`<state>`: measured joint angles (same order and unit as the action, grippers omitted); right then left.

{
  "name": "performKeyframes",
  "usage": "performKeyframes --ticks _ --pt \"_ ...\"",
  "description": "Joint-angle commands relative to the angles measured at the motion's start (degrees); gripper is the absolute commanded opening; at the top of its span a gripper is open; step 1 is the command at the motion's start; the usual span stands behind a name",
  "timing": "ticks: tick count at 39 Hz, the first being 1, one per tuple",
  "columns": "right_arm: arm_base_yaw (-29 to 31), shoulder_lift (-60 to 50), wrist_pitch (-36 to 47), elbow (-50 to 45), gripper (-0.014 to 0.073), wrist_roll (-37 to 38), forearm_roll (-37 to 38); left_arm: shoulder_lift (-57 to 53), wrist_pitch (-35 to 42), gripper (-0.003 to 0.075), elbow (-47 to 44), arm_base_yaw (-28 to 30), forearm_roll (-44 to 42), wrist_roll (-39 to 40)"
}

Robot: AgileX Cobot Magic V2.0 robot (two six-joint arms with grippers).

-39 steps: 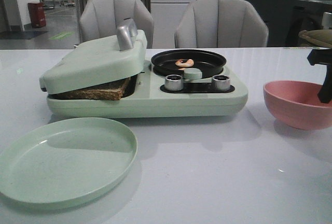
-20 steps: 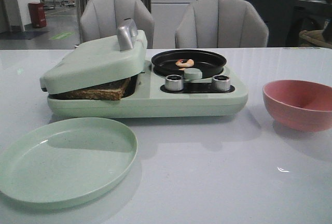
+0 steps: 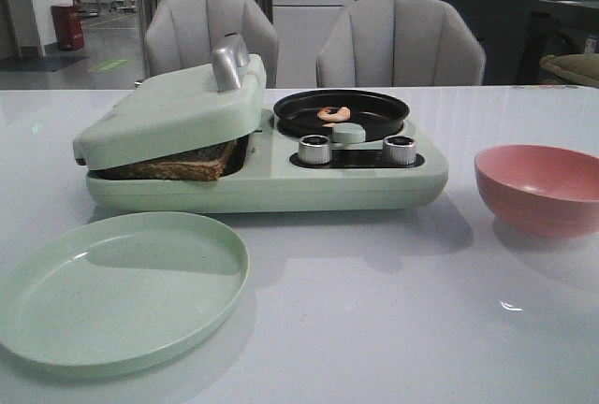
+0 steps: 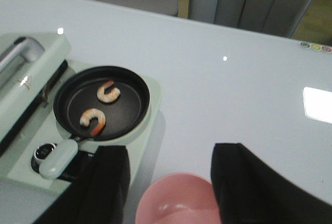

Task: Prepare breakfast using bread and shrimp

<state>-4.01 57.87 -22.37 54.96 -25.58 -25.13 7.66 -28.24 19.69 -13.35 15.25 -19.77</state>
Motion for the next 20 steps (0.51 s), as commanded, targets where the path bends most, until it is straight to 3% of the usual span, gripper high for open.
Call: performKeyframes --ticks 1,7,11,20 --pt "-1.41 -7.33 12.29 -5.39 0.0468 -0.85 -3.56 0.56 4.58 0.0114 1.42 -0.46 0.82 0.62" --pt "-8.18 -15.40 19.09 -15.05 0.0468 -0.85 -3.45 0.56 4.58 0.0114 1.42 -0.46 0.82 0.62" --pt "-11.50 -20.54 19.34 -19.62 0.0468 -0.85 -3.45 0.56 4.58 0.0114 1.42 -0.46 0.82 0.62" --pt "-12.87 -34.98 18.28 -30.03 0.0468 -0.85 -1.74 0.56 4.58 0.0114 1.42 -0.46 0.82 0.62"
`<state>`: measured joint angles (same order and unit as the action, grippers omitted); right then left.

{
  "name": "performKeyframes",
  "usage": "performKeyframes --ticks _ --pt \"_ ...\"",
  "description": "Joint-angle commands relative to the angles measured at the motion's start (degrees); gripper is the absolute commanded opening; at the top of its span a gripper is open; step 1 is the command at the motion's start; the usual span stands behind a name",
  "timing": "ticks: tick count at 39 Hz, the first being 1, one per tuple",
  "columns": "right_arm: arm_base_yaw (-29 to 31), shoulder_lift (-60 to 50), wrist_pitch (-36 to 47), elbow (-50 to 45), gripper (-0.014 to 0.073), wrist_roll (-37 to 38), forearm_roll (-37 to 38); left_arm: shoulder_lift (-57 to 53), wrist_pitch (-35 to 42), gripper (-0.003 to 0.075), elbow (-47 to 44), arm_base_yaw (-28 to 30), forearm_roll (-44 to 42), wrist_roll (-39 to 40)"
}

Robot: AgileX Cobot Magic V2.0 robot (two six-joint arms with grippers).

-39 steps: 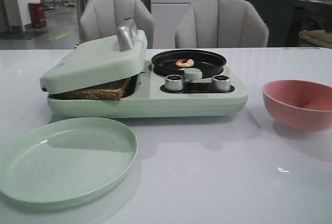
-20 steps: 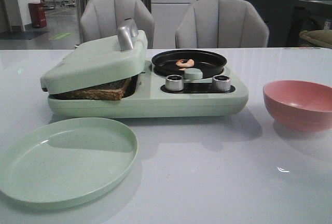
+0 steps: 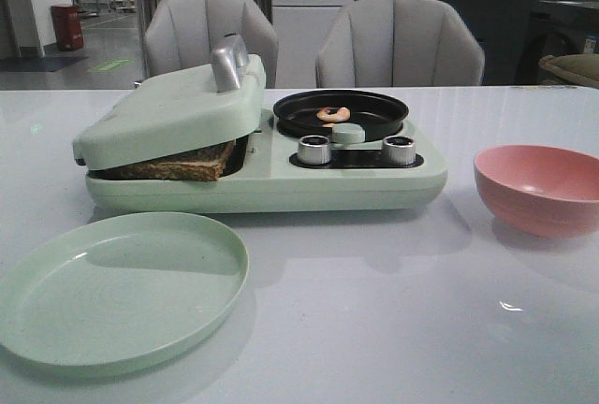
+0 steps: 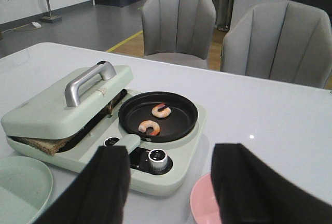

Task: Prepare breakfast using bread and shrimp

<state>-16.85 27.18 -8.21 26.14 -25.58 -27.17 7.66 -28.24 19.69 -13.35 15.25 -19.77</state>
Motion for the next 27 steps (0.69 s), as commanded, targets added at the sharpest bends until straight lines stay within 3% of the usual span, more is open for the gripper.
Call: performKeyframes --ticks 1,13,24,27 --pt "-0.03 -6.18 4.12 -2.35 0.0468 -0.85 0.29 0.56 4.58 0.0114 1.42 -0.46 0.82 0.62" --pt "-0.03 -16.14 4.18 -12.68 0.0451 -0.85 2.10 0.56 4.58 0.0114 1.42 -0.46 0.82 0.62" --pt "-0.03 -16.07 5.59 -13.59 0.0133 -0.85 1.98 0.56 4.58 0.0114 1.42 -0.46 0.82 0.62" --pt "-0.03 -16.07 6.24 -13.59 0.0136 -0.85 1.98 0.56 4.58 0.0114 1.42 -0.46 0.82 0.62"
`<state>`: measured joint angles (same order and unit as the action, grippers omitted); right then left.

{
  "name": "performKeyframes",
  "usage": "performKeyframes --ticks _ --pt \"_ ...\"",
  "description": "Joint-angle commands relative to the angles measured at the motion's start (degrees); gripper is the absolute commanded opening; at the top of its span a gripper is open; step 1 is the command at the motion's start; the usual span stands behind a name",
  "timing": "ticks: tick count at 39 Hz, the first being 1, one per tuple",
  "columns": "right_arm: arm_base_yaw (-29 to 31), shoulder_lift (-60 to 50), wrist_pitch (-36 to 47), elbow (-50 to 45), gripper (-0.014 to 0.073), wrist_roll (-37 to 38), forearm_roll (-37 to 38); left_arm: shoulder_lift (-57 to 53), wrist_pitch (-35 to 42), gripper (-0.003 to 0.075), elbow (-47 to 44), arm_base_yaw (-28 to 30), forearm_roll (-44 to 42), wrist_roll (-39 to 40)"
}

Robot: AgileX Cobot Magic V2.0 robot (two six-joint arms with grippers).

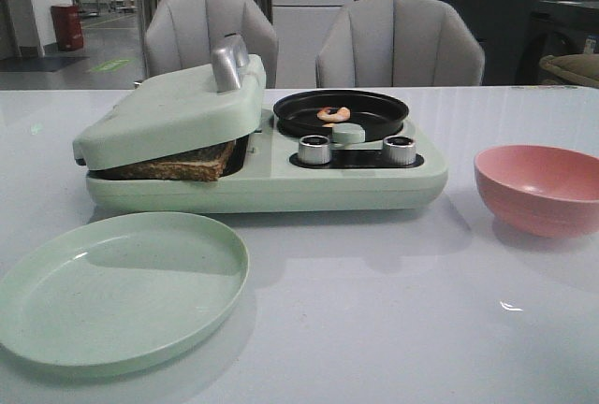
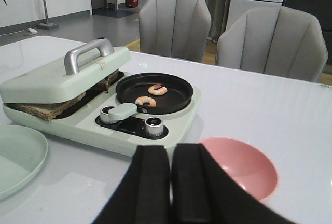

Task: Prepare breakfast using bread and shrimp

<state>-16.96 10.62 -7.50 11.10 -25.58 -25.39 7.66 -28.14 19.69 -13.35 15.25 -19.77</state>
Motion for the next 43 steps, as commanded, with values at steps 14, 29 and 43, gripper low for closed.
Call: performKeyframes --ticks 14,29,43 --pt "0.08 0.49 6.84 1.44 0.0136 -0.85 0.20 0.56 4.48 0.0113 1.42 -0.46 0.82 0.62" --pt "0.08 0.49 6.84 1.44 0.0136 -0.85 0.20 0.56 4.48 0.0114 1.42 -0.46 0.82 0.62" --pt "0.08 0.49 6.84 1.44 0.0136 -0.85 0.20 0.56 19.77 0.0114 -6.47 1.77 -10.51 17.31"
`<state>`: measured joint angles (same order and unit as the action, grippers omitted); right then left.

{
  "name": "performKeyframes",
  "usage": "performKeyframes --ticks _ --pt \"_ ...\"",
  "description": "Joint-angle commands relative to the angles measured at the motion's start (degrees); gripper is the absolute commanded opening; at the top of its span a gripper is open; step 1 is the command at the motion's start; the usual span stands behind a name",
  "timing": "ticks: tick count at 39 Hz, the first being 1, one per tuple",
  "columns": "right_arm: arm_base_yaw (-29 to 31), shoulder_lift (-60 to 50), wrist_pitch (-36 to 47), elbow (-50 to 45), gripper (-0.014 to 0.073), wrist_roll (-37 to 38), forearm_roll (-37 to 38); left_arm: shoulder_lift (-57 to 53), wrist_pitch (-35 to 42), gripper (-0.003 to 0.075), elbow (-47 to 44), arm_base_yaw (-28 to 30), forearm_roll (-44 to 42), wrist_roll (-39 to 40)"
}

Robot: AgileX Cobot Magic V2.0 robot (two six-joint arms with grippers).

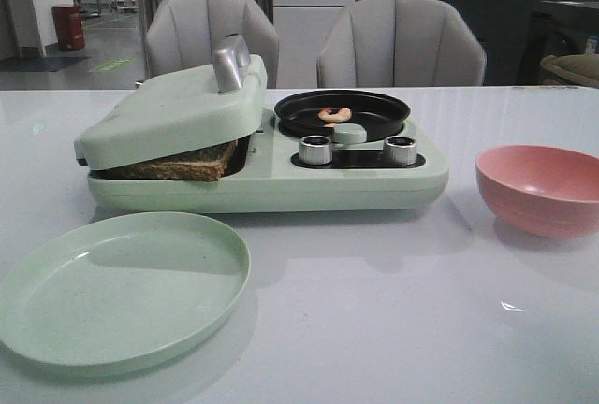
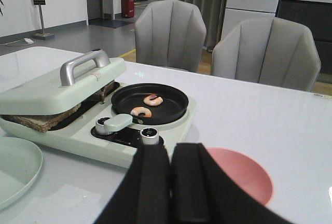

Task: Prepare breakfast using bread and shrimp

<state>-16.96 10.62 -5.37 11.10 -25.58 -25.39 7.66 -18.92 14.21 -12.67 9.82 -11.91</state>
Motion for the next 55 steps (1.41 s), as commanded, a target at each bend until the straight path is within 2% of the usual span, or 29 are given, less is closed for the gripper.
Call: performKeyframes --ticks 1,4,12,22,55 --pt "0.08 0.49 4.71 1.44 0.0136 -0.85 0.20 0.56 12.32 0.0114 -2.18 1.87 -6.95 11.91" --pt "0.08 0.49 4.71 1.44 0.0136 -0.85 0.20 0.56 17.13 0.0114 -5.79 3.38 -10.20 15.53" --pt "0.08 0.49 4.67 1.44 0.0136 -0.85 0.20 -1.48 24.56 0.0114 -12.92 6.13 -9.82 15.83" --pt "0.08 0.49 4.67 1.44 0.0136 -0.85 0.20 -8.63 23.02 0.0113 -15.72 10.96 -9.82 15.93" --pt "0.08 0.49 4.47 1.44 0.0136 -0.85 0.20 -8.88 23.07 0.0113 -15.72 10.18 -9.82 15.93"
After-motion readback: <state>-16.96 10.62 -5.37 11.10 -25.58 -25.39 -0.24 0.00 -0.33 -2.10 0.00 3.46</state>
